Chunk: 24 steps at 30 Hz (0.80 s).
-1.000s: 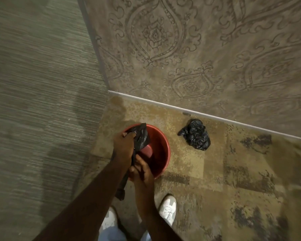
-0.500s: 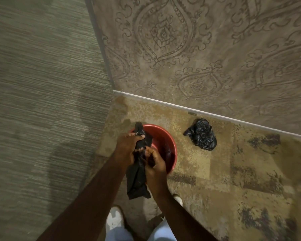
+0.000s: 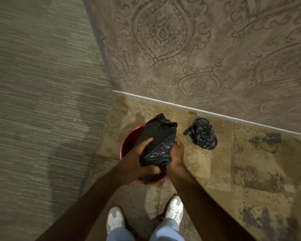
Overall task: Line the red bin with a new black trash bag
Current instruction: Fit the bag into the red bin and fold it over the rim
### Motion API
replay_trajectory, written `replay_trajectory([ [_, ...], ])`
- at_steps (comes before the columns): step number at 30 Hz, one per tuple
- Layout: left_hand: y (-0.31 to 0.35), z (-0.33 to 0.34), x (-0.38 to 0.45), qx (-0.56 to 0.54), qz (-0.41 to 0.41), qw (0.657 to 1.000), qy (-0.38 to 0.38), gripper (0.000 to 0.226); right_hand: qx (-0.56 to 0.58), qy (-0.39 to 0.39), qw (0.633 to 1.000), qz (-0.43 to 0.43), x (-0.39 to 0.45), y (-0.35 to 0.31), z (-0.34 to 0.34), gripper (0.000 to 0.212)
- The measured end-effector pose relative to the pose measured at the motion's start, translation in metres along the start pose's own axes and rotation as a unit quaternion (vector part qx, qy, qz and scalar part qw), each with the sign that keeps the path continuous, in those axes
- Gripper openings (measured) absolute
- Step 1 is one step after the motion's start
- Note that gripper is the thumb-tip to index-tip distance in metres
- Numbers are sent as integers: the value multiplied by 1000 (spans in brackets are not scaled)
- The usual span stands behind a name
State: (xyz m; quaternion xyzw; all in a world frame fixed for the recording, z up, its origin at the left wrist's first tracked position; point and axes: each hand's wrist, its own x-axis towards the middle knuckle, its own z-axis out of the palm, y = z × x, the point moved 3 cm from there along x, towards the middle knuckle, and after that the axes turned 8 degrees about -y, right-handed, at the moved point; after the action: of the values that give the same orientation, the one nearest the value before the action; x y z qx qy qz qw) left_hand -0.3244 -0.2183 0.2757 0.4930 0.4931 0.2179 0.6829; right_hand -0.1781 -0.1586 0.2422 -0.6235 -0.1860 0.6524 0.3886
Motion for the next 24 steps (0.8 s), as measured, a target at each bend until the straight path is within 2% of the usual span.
replay_trajectory([
  [1,-3,8,-1,60,4,998,27,94,-2,-6,1000,18,3,-2,-1,46],
  [2,-6,13,1,115,16,990,76,73,-7,-9,999,32,3,-4,-1,50],
  [4,-5,15,2,163,53,967,189,26,-34,-22,998,50,4,-5,0,42],
  [5,-4,13,3,152,61,960,225,18,-48,-29,997,54,3,-5,0,34],
  [8,-6,8,7,19,35,963,265,23,-55,-59,995,55,4,-8,-7,23],
  [11,-2,-6,7,-101,6,940,326,19,-40,-39,996,62,13,-17,-27,22],
  [13,2,-16,8,-120,-6,934,335,12,-47,-32,997,60,18,-21,-41,23],
  [16,14,-30,9,-105,-5,942,317,20,-109,-62,992,33,18,-27,-50,23],
  [18,22,-40,11,-86,-2,943,323,23,-149,-51,987,-21,19,-32,-53,17],
  [21,28,-51,18,-61,-7,934,351,19,-193,22,955,-224,7,-53,-55,7],
  [23,28,-50,24,-9,-17,931,363,20,-209,-28,919,-333,-16,-56,-41,13],
  [24,27,-47,27,15,-25,932,361,18,-226,-67,903,-359,-29,-50,-32,16],
])
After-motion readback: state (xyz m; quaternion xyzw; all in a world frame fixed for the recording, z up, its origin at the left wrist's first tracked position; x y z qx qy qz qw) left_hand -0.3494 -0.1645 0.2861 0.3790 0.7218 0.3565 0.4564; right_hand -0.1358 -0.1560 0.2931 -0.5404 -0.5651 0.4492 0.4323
